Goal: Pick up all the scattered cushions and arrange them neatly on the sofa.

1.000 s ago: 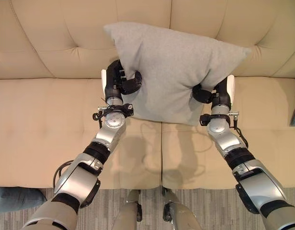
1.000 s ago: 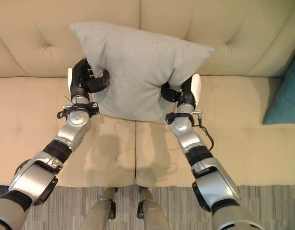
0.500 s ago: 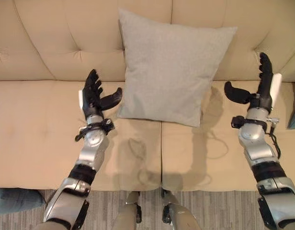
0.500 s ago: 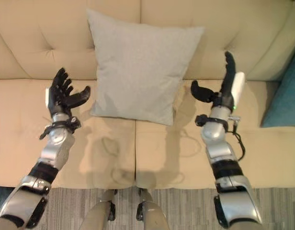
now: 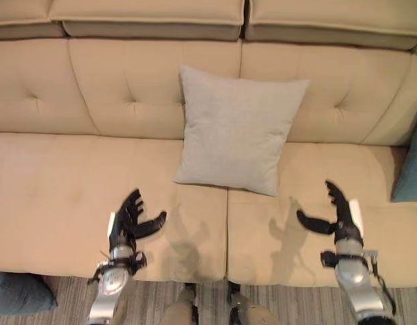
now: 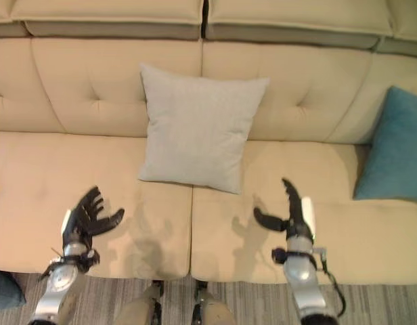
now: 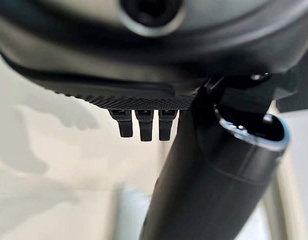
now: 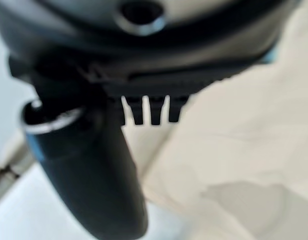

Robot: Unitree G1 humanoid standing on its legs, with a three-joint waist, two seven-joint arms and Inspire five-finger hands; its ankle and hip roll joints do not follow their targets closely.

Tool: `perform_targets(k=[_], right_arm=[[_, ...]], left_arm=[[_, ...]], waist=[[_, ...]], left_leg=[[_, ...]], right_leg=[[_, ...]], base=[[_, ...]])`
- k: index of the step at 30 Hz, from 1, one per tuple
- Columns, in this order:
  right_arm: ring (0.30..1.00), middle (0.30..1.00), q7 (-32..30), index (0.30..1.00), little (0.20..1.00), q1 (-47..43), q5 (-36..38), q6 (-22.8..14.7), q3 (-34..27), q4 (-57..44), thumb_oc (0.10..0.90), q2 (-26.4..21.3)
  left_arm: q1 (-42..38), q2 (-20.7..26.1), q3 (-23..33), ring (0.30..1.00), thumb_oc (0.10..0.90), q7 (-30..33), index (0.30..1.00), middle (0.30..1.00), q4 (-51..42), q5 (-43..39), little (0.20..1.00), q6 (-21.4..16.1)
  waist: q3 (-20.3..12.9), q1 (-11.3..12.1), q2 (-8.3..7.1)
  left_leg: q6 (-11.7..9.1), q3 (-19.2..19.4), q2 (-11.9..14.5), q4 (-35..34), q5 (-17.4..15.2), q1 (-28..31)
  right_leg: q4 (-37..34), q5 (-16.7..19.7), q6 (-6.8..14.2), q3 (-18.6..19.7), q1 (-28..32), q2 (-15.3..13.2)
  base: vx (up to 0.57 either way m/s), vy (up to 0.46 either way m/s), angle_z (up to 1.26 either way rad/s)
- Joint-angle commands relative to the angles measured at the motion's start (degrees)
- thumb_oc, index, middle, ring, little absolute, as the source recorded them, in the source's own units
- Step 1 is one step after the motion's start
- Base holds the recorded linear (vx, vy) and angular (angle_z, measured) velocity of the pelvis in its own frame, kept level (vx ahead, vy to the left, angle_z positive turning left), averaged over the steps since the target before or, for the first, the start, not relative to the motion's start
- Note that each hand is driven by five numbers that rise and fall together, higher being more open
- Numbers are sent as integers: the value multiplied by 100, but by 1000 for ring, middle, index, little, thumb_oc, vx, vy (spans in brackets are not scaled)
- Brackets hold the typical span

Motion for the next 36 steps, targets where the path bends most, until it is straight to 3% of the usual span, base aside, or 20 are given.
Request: perform_targets(k=[1,7,10,19,25,26,27,28,29,31,32,36], right_arm=[[900,900,146,900,900,171,-152,-340,-49,5,800,-31],[900,900,365,900,900,335,-131,-370,346,452,800,142],[900,900,464,900,900,313,-186,-329,682,1072,800,235],[900,900,562,900,900,237,-138,-159,1025,2049,800,390],[900,900,581,900,900,-41,-117,-58,1220,2183,800,492],[900,900,573,900,900,-90,-51,-61,1237,2214,800,542],[900,900,581,900,900,-108,155,-66,1233,2307,800,642],[900,900,581,900,900,-110,155,-66,1232,2308,800,641],[900,900,586,900,900,-77,243,-68,1210,2302,800,689],[900,900,619,900,900,-28,473,-85,1175,2395,800,776],[900,900,632,900,900,-93,506,-56,1284,2466,800,788],[900,900,605,900,900,-161,520,-114,1372,2369,800,720]], left_arm=[[-65,43,45,900,800,-219,900,900,411,624,900,-235],[156,53,-203,900,800,-337,900,900,937,1043,900,-168],[82,4,-302,900,800,-287,900,900,1655,1375,900,-117],[-71,-76,-273,900,800,-207,900,900,2346,1352,900,-103],[-328,-3,-357,900,800,-66,900,900,2757,1554,900,-50],[-451,9,-405,900,800,-37,900,900,2806,1606,900,-14],[-639,4,-501,900,800,-13,900,900,2917,1659,900,14],[-641,3,-501,900,800,-13,900,900,2917,1660,900,14],[-697,-1,-496,900,800,-9,900,900,2999,1690,900,48],[-713,-25,-478,900,800,-2,900,900,3161,1697,900,55],[-732,-81,-419,900,800,54,900,900,3366,1619,900,74],[-750,-216,-439,900,800,41,900,900,3535,1543,900,85]], waist=[[-796,127,-92],[-876,180,-105],[-922,193,-113],[-838,287,-198],[-548,306,-211],[-509,284,-201],[-543,252,-179],[-559,255,-174],[-584,246,-178],[-648,284,-241],[-638,367,-322],[-593,400,-331]], left_leg=[[-134,355,142,32,-463,402],[-12,377,48,32,-594,796],[49,379,-27,32,-686,999],[224,245,-213,32,-798,1141],[312,171,-188,32,-713,1070],[313,92,-169,32,-645,990],[328,-174,-185,39,-456,735],[326,-171,-178,36,-447,715],[323,-293,-197,84,-380,605],[310,-451,-256,141,-328,455],[203,-545,-278,168,-161,281],[17,-703,-279,308,71,-154]], right_leg=[[25,-223,491,21,124,-389],[25,-260,500,78,506,-427],[25,-259,514,128,685,-463],[111,-112,607,289,675,-564],[1178,-294,731,532,164,-632],[1391,-432,729,758,118,-529],[1930,-819,573,1287,186,-238],[1917,-801,572,1289,169,-230],[2120,-922,508,1526,241,-82],[1931,-1123,399,1759,546,48],[1540,-1185,249,1813,774,144],[991,-1284,29,1964,915,386]], base=[[-7,48,-8],[-3,60,-2],[-9,90,-4],[-49,83,-8],[-157,43,-12],[-230,-9,25],[-232,-9,61],[-192,-37,101],[-85,-65,119],[-159,-150,96],[-152,-165,70],[-220,-175,55]])
